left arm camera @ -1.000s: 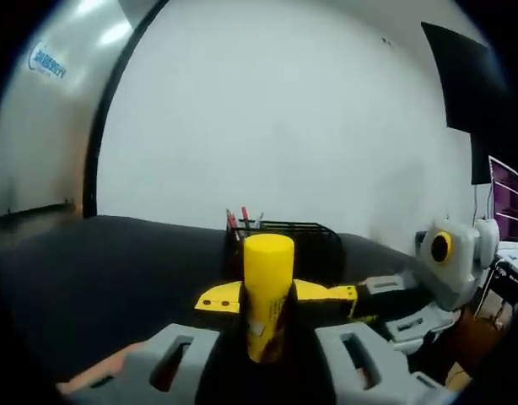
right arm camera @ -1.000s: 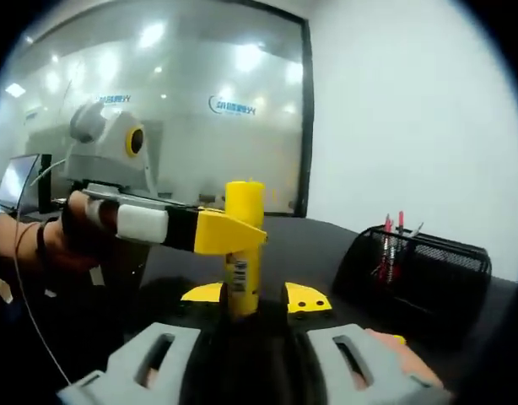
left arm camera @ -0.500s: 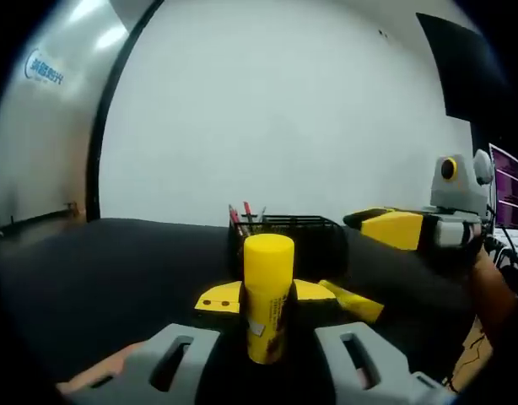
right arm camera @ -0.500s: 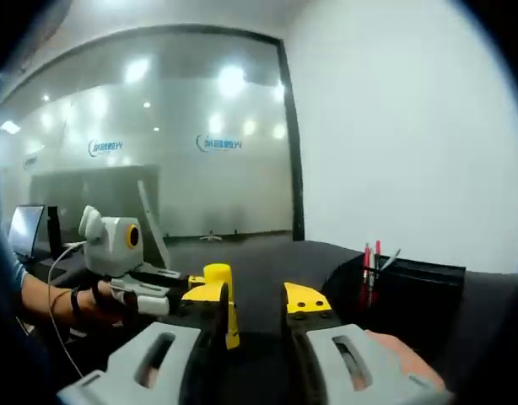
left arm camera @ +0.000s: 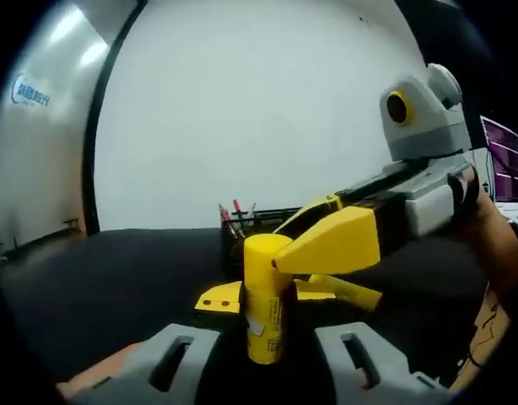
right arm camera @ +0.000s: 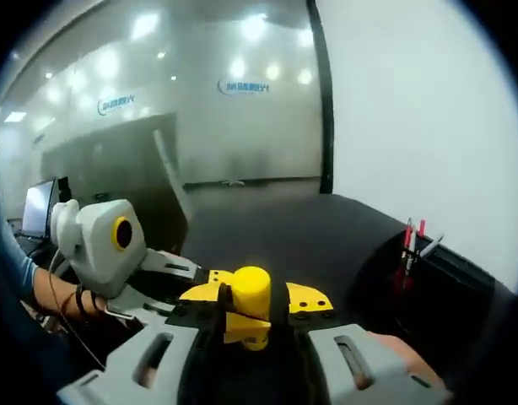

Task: Pick up pens and glue sticks and place them into the holder.

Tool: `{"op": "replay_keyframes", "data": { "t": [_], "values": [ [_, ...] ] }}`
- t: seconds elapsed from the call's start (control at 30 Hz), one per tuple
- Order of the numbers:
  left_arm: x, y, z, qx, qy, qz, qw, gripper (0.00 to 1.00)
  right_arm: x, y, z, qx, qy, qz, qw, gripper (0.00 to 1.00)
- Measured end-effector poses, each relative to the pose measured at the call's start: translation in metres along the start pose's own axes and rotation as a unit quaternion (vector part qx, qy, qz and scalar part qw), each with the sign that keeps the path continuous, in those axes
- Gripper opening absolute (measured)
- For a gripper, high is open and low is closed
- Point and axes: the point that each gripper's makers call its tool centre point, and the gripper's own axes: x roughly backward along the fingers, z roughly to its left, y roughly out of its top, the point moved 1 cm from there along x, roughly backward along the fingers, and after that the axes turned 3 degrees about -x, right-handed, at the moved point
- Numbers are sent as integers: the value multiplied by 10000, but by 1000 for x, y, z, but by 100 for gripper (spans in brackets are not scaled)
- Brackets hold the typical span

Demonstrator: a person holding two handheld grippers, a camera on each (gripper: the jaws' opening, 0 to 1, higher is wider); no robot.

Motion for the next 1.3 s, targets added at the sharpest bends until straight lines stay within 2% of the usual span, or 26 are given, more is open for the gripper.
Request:
{"op": "replay_keyframes", "data": {
  "t": [0.23, 0.33, 0.47, 0.57, 0.7, 0.83, 1.03, 1.13, 1.3],
  "values": [
    [0, -2, 1, -110, 16, 27, 9999, 16, -7, -6, 3, 21, 6, 288, 9996, 19],
    [-1, -2, 3, -120, 35, 24, 9999, 16, -8, -7, 6, 81, 1, 298, 9995, 18],
    [-1, -2, 5, -138, 43, -1, 9999, 16, -10, -2, -3, 52, -47, 240, 9997, 17],
    [-2, -1, 6, -108, -36, 33, 9999, 17, -6, -5, 6, 18, -46, 219, 9997, 17],
    [2, -1, 12, -110, -158, 40, 9998, 32, -7, -4, 2, -8, -108, 205, 9997, 17],
    [2, -6, 21, -30, -188, 43, 9998, 38, -3, 3, -5, -100, -162, 49, 9998, 17],
    [-6, -10, 25, -25, -496, -28, 9988, 66, 4, 16, -22, -134, -339, -99, 9993, 17],
    [-9, -16, 29, 21, -607, -44, 9981, 70, 10, 19, -29, -158, -424, -159, 9988, 17],
    [-14, -20, 36, 266, -785, -37, 9965, 87, 17, 23, -43, -179, -563, -199, 9981, 17]
  ]
}}
